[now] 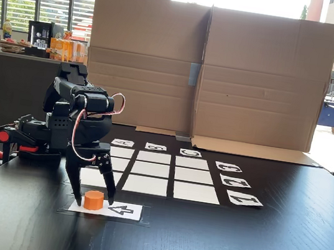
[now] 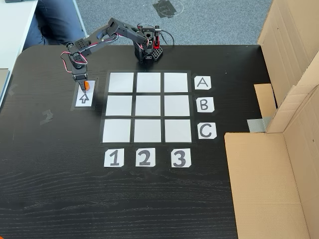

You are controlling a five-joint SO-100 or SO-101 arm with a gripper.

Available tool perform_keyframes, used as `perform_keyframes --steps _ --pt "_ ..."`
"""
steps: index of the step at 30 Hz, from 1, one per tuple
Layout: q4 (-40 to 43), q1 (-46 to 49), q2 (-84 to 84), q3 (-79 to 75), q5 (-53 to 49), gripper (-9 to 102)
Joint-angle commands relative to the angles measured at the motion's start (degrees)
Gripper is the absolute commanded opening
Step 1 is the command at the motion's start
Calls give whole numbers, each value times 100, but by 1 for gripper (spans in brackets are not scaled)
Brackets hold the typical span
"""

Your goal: Pick up the round, orange token and place it in the grid on square A1.

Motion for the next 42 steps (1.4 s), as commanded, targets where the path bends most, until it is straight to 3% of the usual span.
perform_keyframes --steps 1,23,31,42 --pt "-44 -70 9 -229 -9 18" --pt "-114 0 519 -185 26 8" --pt "-35 264 1995 176 26 7" --pt "-35 492 5106 2725 -88 7"
